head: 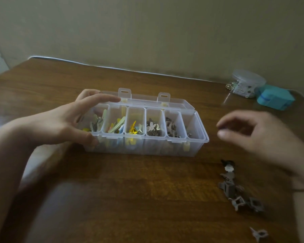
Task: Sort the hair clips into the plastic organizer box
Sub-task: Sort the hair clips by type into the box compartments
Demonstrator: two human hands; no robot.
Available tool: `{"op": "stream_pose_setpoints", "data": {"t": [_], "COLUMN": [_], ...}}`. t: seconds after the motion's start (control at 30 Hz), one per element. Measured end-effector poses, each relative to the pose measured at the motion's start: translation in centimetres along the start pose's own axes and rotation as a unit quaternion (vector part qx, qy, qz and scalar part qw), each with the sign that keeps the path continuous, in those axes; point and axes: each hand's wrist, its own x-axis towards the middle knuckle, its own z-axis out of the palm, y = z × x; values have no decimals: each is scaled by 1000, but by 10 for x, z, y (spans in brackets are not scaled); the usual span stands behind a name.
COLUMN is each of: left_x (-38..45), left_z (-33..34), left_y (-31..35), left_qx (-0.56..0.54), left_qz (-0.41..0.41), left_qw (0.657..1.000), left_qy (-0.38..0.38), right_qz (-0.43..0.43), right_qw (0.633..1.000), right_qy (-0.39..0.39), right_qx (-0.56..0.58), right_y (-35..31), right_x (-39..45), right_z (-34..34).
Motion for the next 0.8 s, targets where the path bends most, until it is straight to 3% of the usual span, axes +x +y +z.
{"op": "stream_pose_setpoints", "data": {"t": [0.07, 0.13, 0.23, 0.33, 0.4, 0.47, 0.53, 0.73, 0.8], "left_x": [0, 0, 0, 0, 0, -1, 0, 0, 0], "left_z": [0, 0, 0, 0, 0, 1, 0, 0, 0], "left_y": [-1, -1, 0, 0, -1, -1, -1, -1, 0], "left_qx": [-1, -1, 1, 3, -1, -8, -12, -1, -5], "left_qz": [0, -3, 0, -4, -8, -6, -6, -9, -9], "left_qw": [1000, 1000, 1000, 1000, 1000, 1000, 1000, 1000, 1000], "left_qy": [-1, -3, -3, 0, 1, -2, -5, -4, -6], "right_qz": [-40, -70, -79, -65, -11, 58, 102, 69, 46], "right_qw": [984, 973, 991, 995, 999, 980, 949, 951, 965], "right_qy": [126, 137, 27, 8, -31, -165, -270, -270, -226], "right_qx": [123, 172, 101, 78, 14, -95, -131, -131, -128], "right_y": [-4, -11, -16, -9, 0, 7, 10, 11, 10], "right_x": [2, 4, 3, 1, 0, -1, -2, -2, -2], "right_z": [6, 21, 29, 13, 2, -3, 0, 5, 2]}}
